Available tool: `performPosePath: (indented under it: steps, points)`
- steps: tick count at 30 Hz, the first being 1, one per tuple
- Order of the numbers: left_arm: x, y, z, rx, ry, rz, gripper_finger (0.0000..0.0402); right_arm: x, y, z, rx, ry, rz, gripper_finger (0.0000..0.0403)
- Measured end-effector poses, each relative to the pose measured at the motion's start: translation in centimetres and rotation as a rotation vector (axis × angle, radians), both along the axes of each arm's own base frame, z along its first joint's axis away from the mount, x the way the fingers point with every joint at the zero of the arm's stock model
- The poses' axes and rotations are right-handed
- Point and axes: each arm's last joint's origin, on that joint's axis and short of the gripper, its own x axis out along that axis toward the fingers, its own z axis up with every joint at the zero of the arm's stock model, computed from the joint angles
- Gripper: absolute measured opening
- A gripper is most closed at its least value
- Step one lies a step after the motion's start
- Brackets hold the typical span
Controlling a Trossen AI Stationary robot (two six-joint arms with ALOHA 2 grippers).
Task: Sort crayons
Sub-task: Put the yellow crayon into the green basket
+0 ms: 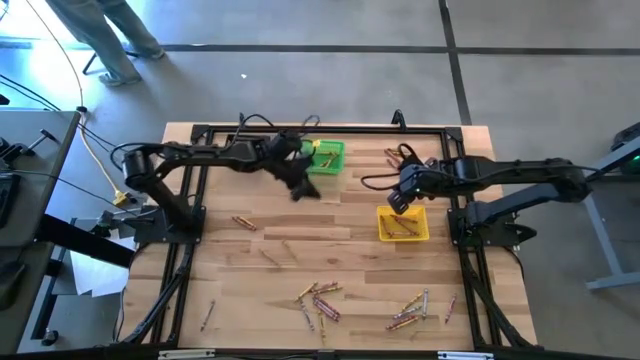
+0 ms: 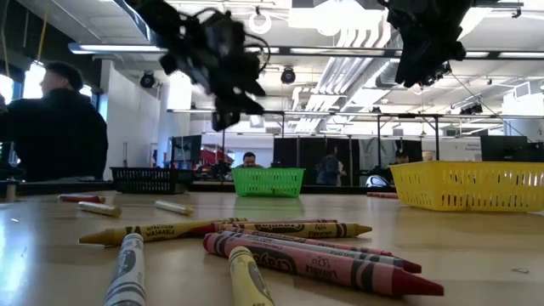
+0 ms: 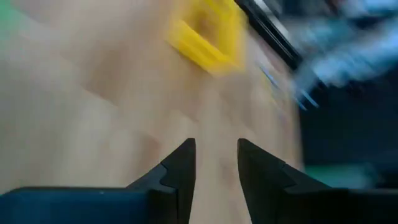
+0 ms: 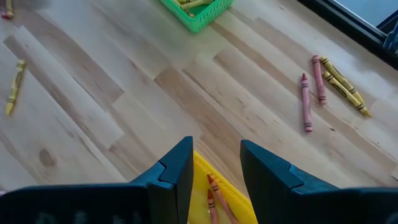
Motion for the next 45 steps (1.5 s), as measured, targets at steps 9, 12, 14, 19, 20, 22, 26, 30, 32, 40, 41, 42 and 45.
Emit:
performPosePath:
  steps: [9,12,14,19,20,22,26,30,32,40,41,42,45]
  points:
    - [-3.9,-9.3,0.7,0.051,0.314,-0.377,0.0085,1.0,0.0,-0.9,-0.007,0.059,0.018,0.0119]
    - [-4.7,-11.2,0.2,0.314,0.404,-0.427,0.0085,1.3,0.0,-1.2,-0.012,0.078,0.029,0.0119]
    - [-4.5,-11.8,-0.4,0.542,0.418,-0.417,0.0085,1.5,0.0,-1.4,-0.017,0.09,0.039,0.0119]
    - [-3.5,-12.8,-1.9,0.741,0.415,-0.474,0.0086,1.8,0.0,-1.7,-0.004,0.097,0.051,0.0119]
    - [-3.4,-13.0,-2.3,0.727,0.418,-0.498,0.0086,1.9,0.1,-1.7,0.007,0.098,0.057,0.0119]
    - [-2.9,-13.2,-3.1,0.708,0.418,-0.541,0.0086,1.9,0.1,-1.8,0.023,0.096,0.065,0.0119]
    - [-2.1,-13.2,-4.6,0.745,0.42,-0.587,0.0086,2.0,0.2,-1.7,0.031,0.092,0.064,0.0119]
    - [-1.2,-12.9,-5.5,0.808,0.391,-0.585,0.0086,2.0,0.2,-1.7,0.036,0.085,0.064,0.0119]
    - [-0.9,-12.7,-5.9,0.82,0.375,-0.594,0.0086,2.0,0.2,-1.7,0.038,0.082,0.064,0.0119]
    - [-0.7,-12.2,-7.2,0.841,0.401,-0.681,0.0086,2.1,0.2,-1.7,0.042,0.069,0.057,0.0119]
    - [-0.7,-12.0,-7.5,0.843,0.41,-0.692,0.0086,2.1,0.2,-1.7,0.046,0.064,0.051,0.0119]
    - [-0.7,-11.8,-7.8,0.841,0.423,-0.697,0.0086,2.2,0.2,-1.7,0.046,0.06,0.049,0.0119]
    - [-0.4,-11.3,-8.4,0.824,0.436,-0.692,0.0086,2.2,0.2,-1.6,0.047,0.053,0.048,0.0119]
